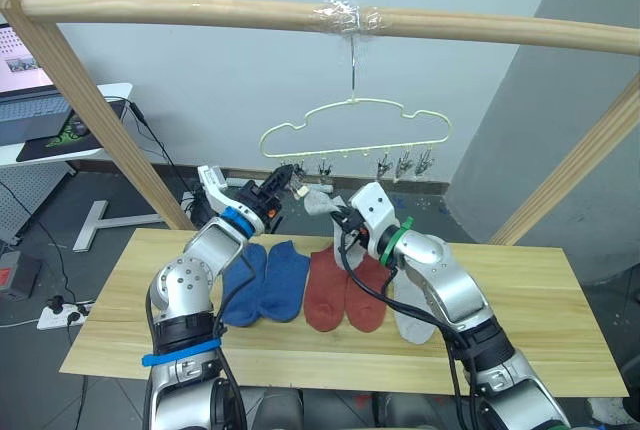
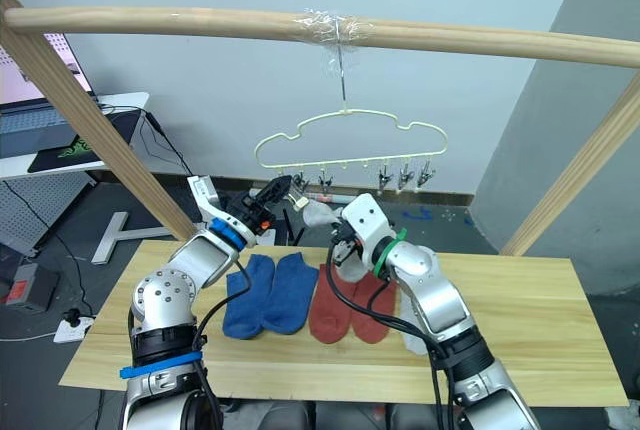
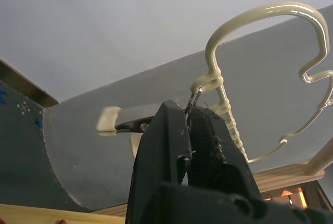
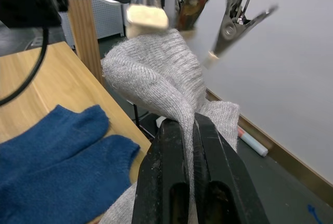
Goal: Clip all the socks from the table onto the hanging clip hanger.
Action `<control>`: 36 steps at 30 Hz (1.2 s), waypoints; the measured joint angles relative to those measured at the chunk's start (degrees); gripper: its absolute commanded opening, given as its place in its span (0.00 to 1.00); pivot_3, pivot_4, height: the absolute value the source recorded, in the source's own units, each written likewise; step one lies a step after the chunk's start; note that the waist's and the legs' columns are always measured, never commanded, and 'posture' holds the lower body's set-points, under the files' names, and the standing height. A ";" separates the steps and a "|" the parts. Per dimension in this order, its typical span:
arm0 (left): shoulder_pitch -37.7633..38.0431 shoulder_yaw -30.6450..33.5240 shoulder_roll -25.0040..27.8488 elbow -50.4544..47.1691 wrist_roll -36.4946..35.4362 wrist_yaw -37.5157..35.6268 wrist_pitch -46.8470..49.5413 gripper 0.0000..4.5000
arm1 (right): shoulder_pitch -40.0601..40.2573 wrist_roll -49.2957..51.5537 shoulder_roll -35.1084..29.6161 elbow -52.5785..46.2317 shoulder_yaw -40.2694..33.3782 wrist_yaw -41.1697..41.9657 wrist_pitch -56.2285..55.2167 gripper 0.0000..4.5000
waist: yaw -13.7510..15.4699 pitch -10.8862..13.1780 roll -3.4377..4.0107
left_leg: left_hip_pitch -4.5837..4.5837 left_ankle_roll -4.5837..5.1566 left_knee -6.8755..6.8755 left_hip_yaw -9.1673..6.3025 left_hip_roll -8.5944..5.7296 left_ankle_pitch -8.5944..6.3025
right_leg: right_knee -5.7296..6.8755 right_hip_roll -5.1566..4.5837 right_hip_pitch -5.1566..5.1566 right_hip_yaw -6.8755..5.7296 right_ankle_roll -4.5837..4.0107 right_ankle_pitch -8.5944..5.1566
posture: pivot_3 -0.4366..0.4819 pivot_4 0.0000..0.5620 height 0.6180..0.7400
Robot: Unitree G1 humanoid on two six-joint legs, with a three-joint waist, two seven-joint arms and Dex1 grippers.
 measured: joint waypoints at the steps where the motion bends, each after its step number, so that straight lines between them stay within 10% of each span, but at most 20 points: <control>1: 0.00 0.00 0.00 -0.02 0.00 -0.02 0.00 0.01 | -0.19 0.01 0.04 0.00 0.06 0.12 0.03 0.00 | 0.00 0.00 0.00 | 0.00 0.00 0.00 0.00 0.00 0.00 | 0.00 0.00 0.00 0.00 0.00 0.00 | 0.61 0.20 1.00; 10: 0.01 -1.03 -0.08 -0.03 0.00 -0.28 0.41 0.01 | -0.72 0.12 2.25 0.00 1.05 -0.33 0.21 0.00 | -0.01 0.00 0.00 | -0.02 0.00 -0.01 0.00 0.00 0.00 | -0.01 0.00 -0.01 -0.01 0.00 0.00 | 0.61 0.20 1.00; 24: 0.28 -0.85 1.03 -0.22 0.10 -1.46 0.11 0.96 | -0.81 0.26 1.79 0.00 0.87 -0.29 0.28 0.00 | -0.09 0.00 0.00 | -0.03 0.00 0.00 -0.01 0.00 0.00 | -0.01 -0.01 -0.02 -0.02 0.00 0.00 | 0.60 0.20 1.00; 36: 0.78 -1.07 7.65 2.46 5.02 -5.66 -3.07 0.97 | 1.12 13.58 5.04 -3.97 -2.77 4.00 13.54 0.85 | -0.14 0.00 0.00 | -0.05 0.00 -0.01 -0.01 0.00 0.00 | -0.02 -0.01 -0.04 -0.04 0.00 0.00 | 0.61 0.17 1.00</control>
